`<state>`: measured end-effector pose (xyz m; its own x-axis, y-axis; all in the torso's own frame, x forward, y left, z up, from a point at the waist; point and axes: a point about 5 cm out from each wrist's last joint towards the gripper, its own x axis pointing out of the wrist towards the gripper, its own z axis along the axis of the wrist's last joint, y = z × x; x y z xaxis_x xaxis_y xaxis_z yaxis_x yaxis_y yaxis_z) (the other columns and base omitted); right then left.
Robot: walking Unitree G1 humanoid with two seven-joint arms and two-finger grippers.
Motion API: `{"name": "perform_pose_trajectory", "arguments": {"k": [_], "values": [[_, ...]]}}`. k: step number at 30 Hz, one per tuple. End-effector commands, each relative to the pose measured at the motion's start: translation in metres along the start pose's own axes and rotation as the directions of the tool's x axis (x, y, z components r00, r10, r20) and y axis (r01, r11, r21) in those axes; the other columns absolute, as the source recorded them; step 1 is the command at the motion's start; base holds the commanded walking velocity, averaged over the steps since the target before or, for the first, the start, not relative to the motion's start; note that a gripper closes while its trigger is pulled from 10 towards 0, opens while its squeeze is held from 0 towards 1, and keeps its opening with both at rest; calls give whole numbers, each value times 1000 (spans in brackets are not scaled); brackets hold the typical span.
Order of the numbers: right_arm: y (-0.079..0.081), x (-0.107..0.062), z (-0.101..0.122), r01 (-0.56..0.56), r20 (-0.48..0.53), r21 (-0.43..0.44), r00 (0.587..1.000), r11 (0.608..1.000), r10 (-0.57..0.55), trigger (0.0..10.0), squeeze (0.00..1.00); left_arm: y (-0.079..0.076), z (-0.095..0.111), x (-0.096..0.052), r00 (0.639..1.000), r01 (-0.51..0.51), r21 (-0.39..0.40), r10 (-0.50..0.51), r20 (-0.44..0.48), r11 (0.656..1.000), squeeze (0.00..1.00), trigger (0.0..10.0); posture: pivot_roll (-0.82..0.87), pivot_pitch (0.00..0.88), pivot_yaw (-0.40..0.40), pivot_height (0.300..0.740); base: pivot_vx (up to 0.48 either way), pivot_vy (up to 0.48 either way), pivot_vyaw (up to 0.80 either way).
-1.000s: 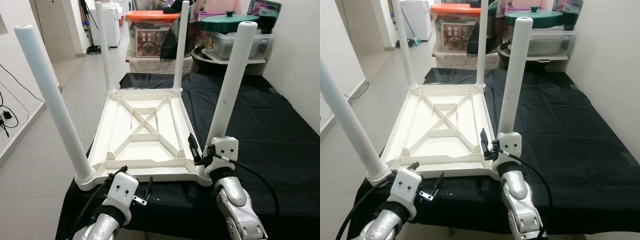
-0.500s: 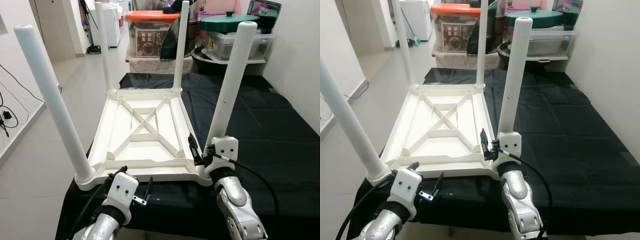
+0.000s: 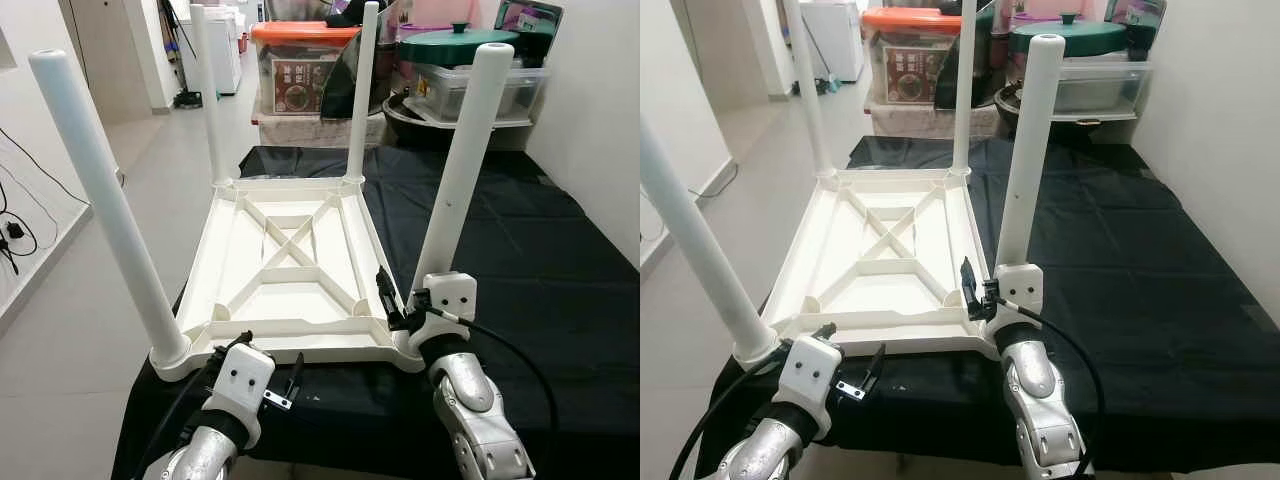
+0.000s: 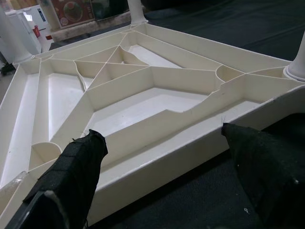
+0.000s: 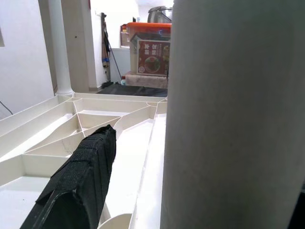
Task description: Building children table
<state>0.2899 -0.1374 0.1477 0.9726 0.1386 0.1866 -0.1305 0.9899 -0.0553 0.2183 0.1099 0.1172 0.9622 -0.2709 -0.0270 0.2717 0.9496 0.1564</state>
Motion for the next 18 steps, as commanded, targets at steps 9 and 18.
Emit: {"name": "perform_pose_trajectory", "arguments": {"k": [9,18], "values": [[2,11,0,-98,-44,-120,995,988,93,10000,0,-1,-3,0,1000,-1,1,1,-17,1000,0,10000,94,0,-34,740,0,0,0],[-4,18,3,-95,-47,-107,995,990,91,10000,0,-2,-3,0,1000,-3,3,3,-18,1000,0,10000,97,0,-38,740,0,0,0]]}}
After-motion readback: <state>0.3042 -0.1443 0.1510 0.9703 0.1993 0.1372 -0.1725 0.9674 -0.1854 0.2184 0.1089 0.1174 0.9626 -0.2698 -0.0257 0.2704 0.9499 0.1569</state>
